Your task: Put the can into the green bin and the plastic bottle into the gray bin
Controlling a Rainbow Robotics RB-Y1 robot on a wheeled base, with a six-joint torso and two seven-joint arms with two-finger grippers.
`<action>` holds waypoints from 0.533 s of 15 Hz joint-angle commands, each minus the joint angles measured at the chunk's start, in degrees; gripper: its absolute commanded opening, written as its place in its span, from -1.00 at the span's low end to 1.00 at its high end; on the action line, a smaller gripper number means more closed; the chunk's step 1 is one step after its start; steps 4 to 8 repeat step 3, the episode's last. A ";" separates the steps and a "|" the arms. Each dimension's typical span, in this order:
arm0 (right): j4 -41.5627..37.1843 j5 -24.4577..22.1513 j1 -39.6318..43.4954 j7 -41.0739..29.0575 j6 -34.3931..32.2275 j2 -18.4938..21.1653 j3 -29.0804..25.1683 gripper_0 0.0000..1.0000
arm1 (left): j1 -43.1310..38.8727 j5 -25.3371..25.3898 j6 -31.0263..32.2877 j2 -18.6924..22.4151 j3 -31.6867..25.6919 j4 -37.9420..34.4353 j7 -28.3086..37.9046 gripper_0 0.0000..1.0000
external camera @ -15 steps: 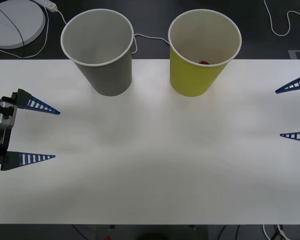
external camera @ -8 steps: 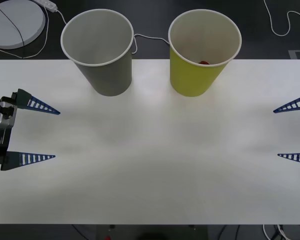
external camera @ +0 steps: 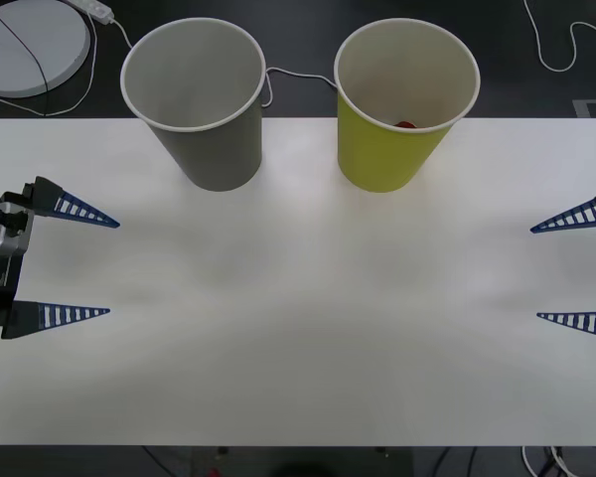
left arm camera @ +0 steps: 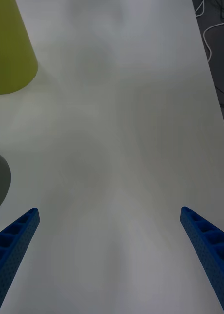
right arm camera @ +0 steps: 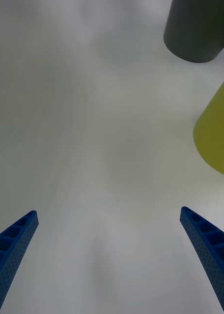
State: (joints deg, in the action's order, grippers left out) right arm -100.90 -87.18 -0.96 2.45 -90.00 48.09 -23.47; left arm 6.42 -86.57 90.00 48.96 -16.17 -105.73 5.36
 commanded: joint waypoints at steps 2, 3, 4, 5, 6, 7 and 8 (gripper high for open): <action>0.00 -0.01 -0.01 0.01 0.00 -0.01 0.00 1.00 | 0.00 0.00 0.00 0.00 0.00 0.00 0.00 1.00; 0.00 -0.01 -0.01 0.01 0.00 -0.01 0.00 1.00 | 0.00 0.00 0.00 0.00 0.00 0.00 0.00 1.00; 0.00 -0.01 -0.01 0.01 0.00 -0.01 0.00 1.00 | 0.00 0.00 0.00 0.00 0.00 0.00 0.00 1.00; 0.00 -0.01 -0.01 0.01 0.00 -0.01 0.00 1.00 | 0.00 0.00 0.00 0.00 0.00 0.00 0.00 1.00; 0.00 -0.01 -0.01 0.01 0.00 -0.01 0.00 1.00 | 0.00 0.00 0.00 0.00 0.00 0.00 0.00 1.00; 0.00 -0.01 -0.01 0.01 0.00 -0.01 0.00 1.00 | 0.00 0.00 0.00 0.00 0.00 0.00 0.00 1.00; 0.00 -0.01 -0.01 0.01 0.00 -0.01 0.00 1.00 | 0.00 0.00 0.00 0.00 0.00 0.00 0.00 1.00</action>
